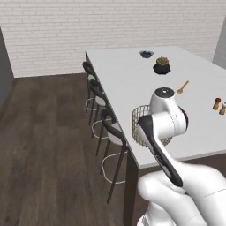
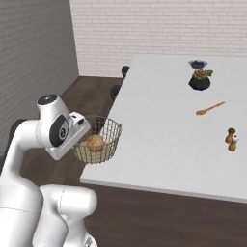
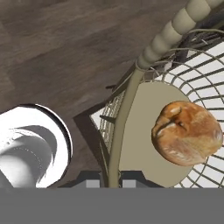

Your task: Open the cabinet, pick up the bread from the cabinet and place it in the basket. Then move the basket to the dining counter.

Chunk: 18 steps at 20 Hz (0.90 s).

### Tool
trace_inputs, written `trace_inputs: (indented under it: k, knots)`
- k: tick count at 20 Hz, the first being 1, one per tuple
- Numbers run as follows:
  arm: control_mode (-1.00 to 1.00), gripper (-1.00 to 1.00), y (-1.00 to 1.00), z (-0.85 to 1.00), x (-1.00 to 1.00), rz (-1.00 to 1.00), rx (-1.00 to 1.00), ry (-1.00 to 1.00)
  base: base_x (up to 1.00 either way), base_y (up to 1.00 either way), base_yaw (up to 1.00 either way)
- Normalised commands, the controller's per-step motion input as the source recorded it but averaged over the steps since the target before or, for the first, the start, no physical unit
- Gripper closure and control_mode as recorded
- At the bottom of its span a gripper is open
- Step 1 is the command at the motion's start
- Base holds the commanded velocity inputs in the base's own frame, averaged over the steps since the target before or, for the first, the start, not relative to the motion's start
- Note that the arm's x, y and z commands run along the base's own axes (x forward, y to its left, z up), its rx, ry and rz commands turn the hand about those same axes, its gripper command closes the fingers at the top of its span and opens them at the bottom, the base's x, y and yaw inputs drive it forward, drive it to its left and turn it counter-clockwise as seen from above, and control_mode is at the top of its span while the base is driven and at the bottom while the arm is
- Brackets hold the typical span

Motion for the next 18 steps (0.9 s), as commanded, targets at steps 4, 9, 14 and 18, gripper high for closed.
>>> trace_inputs:
  k: [4,9,14,18]
  knots:
    - [-1.0,1.0,-0.3,-0.1,1.0,-0.08,0.0,0.05,0.0,0.0,0.0]
    - [-1.0,1.0,-0.46,-0.03,1.0,-0.04,0.0,0.08,0.0,0.0,0.0]
    - [-1.0,1.0,-0.31,-0.01,1.0,-0.02,0.0,0.03,0.0,0.0,0.0]
    - [-1.0,1.0,-0.04,-0.26,1.0,-0.01,-0.08,0.0,0.0,0.0,0.0]
